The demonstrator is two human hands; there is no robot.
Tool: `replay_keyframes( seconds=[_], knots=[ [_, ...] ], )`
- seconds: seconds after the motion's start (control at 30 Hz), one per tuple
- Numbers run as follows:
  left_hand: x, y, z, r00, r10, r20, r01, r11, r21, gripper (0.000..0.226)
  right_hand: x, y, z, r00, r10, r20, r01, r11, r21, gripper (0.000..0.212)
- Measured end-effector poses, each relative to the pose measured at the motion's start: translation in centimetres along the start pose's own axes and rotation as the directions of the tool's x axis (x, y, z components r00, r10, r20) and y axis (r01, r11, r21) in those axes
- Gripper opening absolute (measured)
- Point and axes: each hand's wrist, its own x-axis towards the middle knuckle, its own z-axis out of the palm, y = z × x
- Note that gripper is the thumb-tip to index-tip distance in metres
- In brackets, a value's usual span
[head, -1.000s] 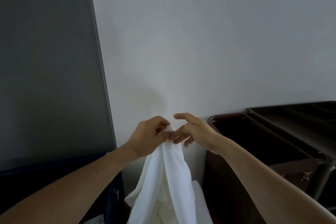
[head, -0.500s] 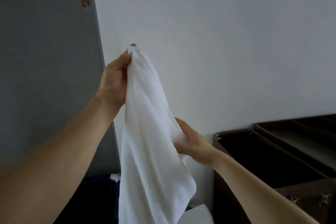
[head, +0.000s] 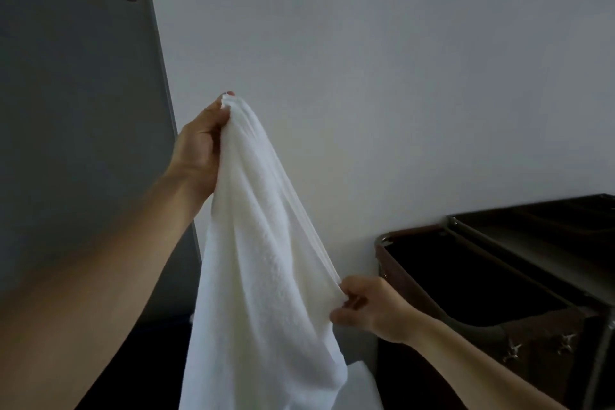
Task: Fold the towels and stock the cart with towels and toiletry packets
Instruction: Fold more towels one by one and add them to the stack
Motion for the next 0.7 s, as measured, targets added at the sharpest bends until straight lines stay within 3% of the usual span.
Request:
replay_keyframes(
  seconds=[0.13, 0.2, 0.23, 0.33, 0.43, 0.53, 0.63, 0.7],
  knots=[
    [0.7, -0.3, -2.0, 0.998, 0.027, -0.062, -0.022, 0.997, 0.074, 0.014, -0.3, 0.0, -1.1, 0.998, 0.040, 0.051, -0.033, 0.991, -0.133, 0.013],
    [1.0, -0.7, -4.0, 0.981, 0.036, -0.189, 0.006, 0.975, 0.221, 0.019, -0.4, -0.3, -2.3, 0.998, 0.045, 0.035, -0.036, 0.972, -0.230, 0.005],
    [1.2, -0.8, -5.2, 0.962, 0.057, -0.266, 0.031, 0.948, 0.317, 0.022, -0.4, -0.6, -3.2, 0.999, 0.042, -0.001, -0.040, 0.962, -0.270, 0.013],
    [0.8, -1.2, -8.6, 0.915, 0.197, -0.352, 0.099, 0.737, 0.669, 0.023, 0.5, -1.5, -7.5, 0.973, 0.023, -0.229, -0.080, 0.967, -0.244, 0.036],
    [0.2, -1.0, -10.3, 0.891, 0.313, -0.328, 0.117, 0.540, 0.834, 0.028, 3.0, -5.3, -12.0, 0.962, 0.008, -0.274, -0.101, 0.939, -0.329, 0.036],
    [1.2, 2.1, -9.7, 0.817, 0.470, -0.334, 0.103, 0.450, 0.887, 0.030, 5.9, -11.8, -15.7, 0.942, -0.071, -0.327, -0.082, 0.898, -0.433, 0.037],
    [2.7, 6.5, -8.2, 0.710, 0.630, -0.316, 0.033, 0.419, 0.907, 0.031, 8.0, -17.9, -18.2, 0.860, -0.197, -0.470, 0.024, 0.937, -0.348, 0.034],
    [2.6, 8.0, -7.5, 0.628, 0.703, -0.334, -0.003, 0.431, 0.902, 0.032, 8.8, -20.2, -17.6, 0.885, -0.171, -0.433, 0.000, 0.931, -0.366, 0.030]
  ],
)
